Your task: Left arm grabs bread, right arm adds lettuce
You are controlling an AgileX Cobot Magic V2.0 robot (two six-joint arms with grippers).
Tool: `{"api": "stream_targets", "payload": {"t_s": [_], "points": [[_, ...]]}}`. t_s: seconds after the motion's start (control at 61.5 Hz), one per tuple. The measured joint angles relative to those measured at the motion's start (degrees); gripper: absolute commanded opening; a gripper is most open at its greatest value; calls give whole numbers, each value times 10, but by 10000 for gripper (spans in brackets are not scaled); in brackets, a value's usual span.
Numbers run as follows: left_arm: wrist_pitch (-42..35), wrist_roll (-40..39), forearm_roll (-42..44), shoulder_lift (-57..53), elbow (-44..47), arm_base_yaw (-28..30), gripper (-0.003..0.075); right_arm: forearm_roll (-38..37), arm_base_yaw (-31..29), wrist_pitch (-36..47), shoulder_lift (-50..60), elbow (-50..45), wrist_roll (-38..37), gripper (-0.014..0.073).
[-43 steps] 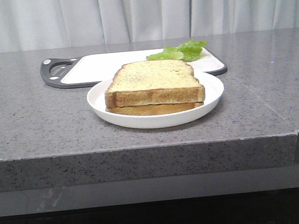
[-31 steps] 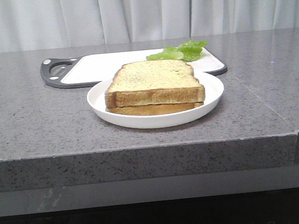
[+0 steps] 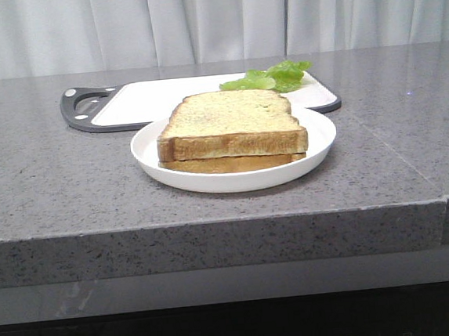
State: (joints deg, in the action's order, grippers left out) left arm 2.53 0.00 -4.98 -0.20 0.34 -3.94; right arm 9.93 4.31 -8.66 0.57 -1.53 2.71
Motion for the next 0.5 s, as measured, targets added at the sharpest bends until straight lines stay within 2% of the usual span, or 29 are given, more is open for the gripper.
{"api": "stream_targets", "payload": {"t_s": [0.211, 0.341, 0.504], "points": [[0, 0, 0, 0, 0, 0, -20, 1, 0, 6, 0, 0, 0, -118], [-5, 0, 0, 0, -4, 0, -20, 28, 0, 7, 0, 0, -1, -118], [37, 0, 0, 0, -74, 0, -20, 39, 0, -3, 0, 48, 0, -118]]}}
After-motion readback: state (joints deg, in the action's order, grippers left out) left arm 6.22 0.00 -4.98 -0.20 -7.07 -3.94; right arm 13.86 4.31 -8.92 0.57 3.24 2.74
